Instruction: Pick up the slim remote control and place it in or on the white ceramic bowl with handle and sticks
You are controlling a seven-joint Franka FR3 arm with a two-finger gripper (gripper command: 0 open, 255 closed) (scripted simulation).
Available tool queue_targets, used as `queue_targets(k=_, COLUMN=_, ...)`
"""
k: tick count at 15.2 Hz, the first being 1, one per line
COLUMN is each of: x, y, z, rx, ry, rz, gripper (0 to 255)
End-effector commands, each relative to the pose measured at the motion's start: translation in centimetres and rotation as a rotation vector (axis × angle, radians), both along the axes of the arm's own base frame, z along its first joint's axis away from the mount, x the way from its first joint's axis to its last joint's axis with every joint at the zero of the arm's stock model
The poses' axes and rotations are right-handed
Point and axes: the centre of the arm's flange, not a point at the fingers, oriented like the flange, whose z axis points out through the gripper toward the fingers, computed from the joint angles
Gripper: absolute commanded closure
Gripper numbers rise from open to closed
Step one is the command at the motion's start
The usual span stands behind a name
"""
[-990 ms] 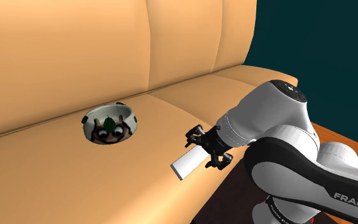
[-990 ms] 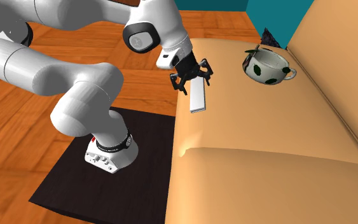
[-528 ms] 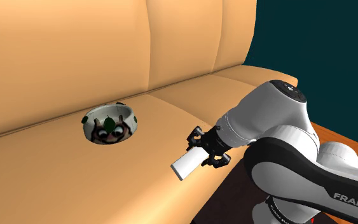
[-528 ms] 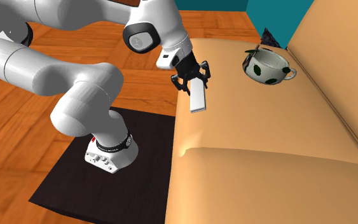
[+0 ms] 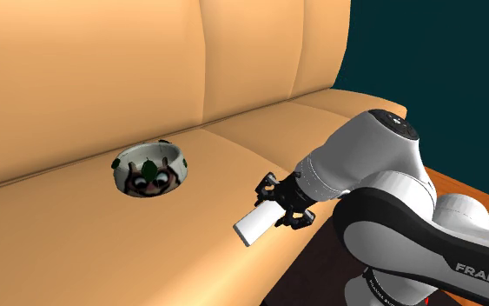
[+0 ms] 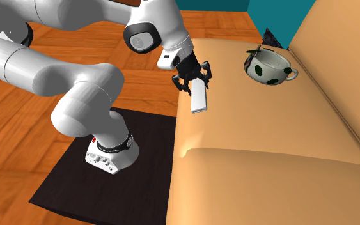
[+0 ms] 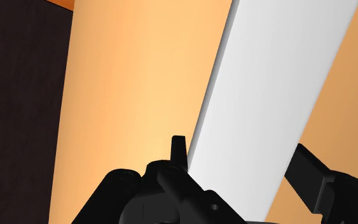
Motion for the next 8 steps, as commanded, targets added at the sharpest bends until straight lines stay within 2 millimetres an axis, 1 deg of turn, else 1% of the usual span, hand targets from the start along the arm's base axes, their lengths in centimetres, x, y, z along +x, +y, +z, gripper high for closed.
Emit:
queue_targets(k=1, x=0.0, y=0.0, z=0.5, rx=-0.001, ry=0.000, rz=0.000, gripper=255)
queue_targets(k=8, x=0.0, y=0.0, z=4.2, rx=-0.001, ry=0.000, rz=0.000, gripper=255)
